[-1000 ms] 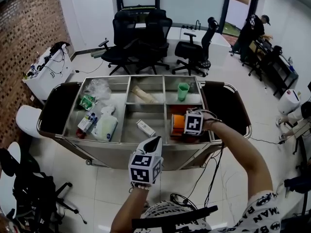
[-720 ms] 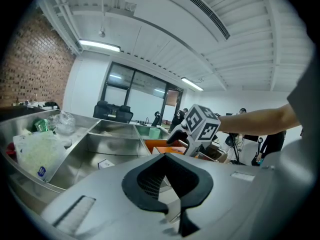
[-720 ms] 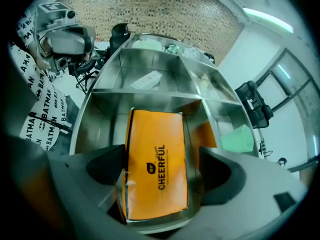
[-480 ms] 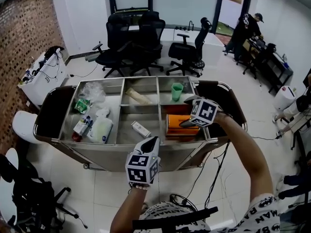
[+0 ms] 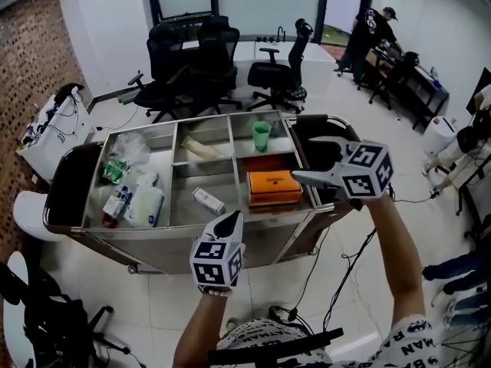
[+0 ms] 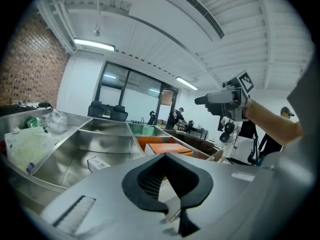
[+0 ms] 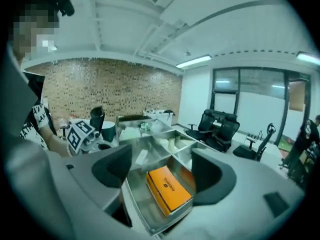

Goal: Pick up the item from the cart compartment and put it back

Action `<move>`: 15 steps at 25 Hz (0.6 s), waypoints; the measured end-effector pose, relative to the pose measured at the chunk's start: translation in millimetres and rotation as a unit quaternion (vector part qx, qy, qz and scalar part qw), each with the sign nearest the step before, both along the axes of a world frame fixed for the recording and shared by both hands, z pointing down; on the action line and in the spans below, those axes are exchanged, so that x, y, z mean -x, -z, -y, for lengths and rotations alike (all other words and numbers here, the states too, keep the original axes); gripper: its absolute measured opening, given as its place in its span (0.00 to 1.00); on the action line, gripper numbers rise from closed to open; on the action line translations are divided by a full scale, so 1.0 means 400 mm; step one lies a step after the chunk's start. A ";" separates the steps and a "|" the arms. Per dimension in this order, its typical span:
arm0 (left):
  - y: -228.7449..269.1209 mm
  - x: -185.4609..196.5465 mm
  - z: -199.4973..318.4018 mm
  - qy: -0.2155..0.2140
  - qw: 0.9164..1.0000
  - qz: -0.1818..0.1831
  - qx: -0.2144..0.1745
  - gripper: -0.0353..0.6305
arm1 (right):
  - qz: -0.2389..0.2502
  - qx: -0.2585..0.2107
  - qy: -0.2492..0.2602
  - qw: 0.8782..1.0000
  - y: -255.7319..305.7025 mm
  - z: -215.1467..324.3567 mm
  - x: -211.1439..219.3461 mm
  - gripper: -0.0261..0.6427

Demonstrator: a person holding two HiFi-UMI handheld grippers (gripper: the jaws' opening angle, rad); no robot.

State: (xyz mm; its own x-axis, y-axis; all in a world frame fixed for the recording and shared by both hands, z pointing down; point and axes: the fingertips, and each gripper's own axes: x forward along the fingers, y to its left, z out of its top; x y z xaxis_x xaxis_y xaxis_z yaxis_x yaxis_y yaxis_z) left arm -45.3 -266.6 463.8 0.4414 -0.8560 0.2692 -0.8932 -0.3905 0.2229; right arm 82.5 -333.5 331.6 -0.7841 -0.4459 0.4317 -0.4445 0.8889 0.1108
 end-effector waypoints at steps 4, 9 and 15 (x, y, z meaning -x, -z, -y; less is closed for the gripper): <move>-0.016 -0.018 -0.025 -0.008 1.000 0.000 -0.001 0.06 | 0.080 -0.047 -0.061 0.994 0.045 -0.084 -0.059 0.43; -0.018 -0.042 -0.075 -0.019 1.000 -0.001 -0.011 0.06 | 0.131 -0.098 -0.149 0.975 0.023 -0.181 -0.131 0.12; -0.020 -0.058 -0.143 -0.020 1.000 -0.003 -0.014 0.06 | 0.190 -0.054 -0.222 0.955 -0.086 -0.286 -0.178 0.04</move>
